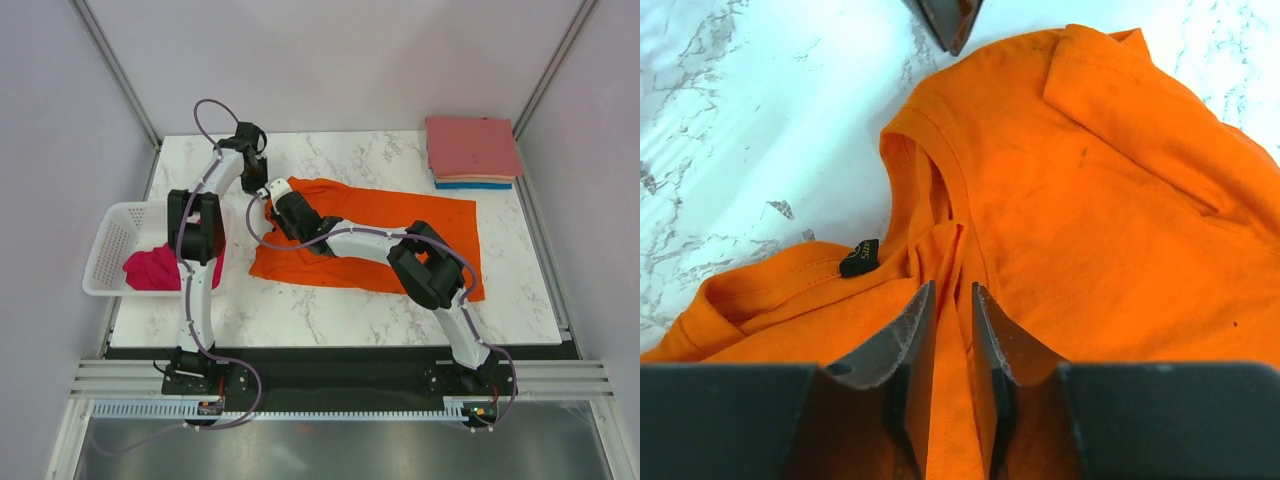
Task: Fold and stack the t-shirts
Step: Fold the tshirt
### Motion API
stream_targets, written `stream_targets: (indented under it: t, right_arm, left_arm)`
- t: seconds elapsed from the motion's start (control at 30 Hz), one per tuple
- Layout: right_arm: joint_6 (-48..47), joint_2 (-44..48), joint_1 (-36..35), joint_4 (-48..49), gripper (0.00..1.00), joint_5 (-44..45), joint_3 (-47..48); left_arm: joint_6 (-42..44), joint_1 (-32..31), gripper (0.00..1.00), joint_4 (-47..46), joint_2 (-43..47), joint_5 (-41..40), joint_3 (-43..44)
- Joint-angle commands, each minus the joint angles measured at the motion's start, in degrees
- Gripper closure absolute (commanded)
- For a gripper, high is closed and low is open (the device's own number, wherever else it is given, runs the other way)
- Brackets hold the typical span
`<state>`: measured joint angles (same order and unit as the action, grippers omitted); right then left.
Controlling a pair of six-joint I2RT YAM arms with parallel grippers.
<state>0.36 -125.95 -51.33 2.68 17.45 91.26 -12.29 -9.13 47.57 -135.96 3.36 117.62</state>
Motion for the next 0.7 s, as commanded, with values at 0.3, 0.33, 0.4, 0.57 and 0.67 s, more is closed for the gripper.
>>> stream_targets:
  t: [0.3,0.33,0.4,0.57,0.67]
  right_arm:
    - [1.8,-0.1,1.7,2.3,0.79,-4.3,1.7]
    - [1.7,-0.2,1.8,2.3,0.74,-4.4,1.9]
    - [1.6,-1.0,2.1,2.3,0.68,-4.5,2.3]
    - [1.7,-2.2,2.6,2.2,0.66,-6.6,3.7]
    - [1.8,-2.8,2.6,2.2,0.66,-7.5,4.3]
  left_arm:
    - [1.1,-1.1,0.82,-1.3,7.1,-0.8,-0.9]
    - [0.3,-1.2,0.82,-1.3,8.2,0.3,-1.5]
    - [-0.5,-1.4,0.82,-1.3,8.7,3.7,-2.4]
    - [-1.3,-2.6,0.82,-2.1,7.9,6.4,-4.8]
    - [-1.6,-2.6,0.82,-2.3,5.7,7.0,-4.7]
